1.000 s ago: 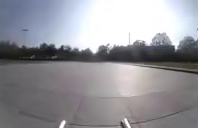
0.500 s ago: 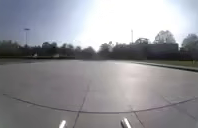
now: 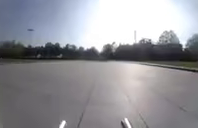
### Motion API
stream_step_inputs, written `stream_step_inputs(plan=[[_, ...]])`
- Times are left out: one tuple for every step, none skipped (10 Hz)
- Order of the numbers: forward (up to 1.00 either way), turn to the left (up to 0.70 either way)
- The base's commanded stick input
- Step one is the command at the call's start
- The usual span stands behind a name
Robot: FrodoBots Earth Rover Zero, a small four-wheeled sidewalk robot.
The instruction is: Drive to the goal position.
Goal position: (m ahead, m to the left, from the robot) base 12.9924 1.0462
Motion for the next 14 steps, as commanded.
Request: stream_step_inputs(plan=[[1.0, -0.32], [1.0, -0.28], [1.0, -0.39], [1.0, -0.34], [1.0, 0.0], [1.0, 0.0], [1.0, 0.0], [1.0, 0.0], [1.0, 0.0], [1.0, 0.0], [1.0, 0.0], [1.0, 0.0], [1.0, 0.0], [1.0, 0.0]])
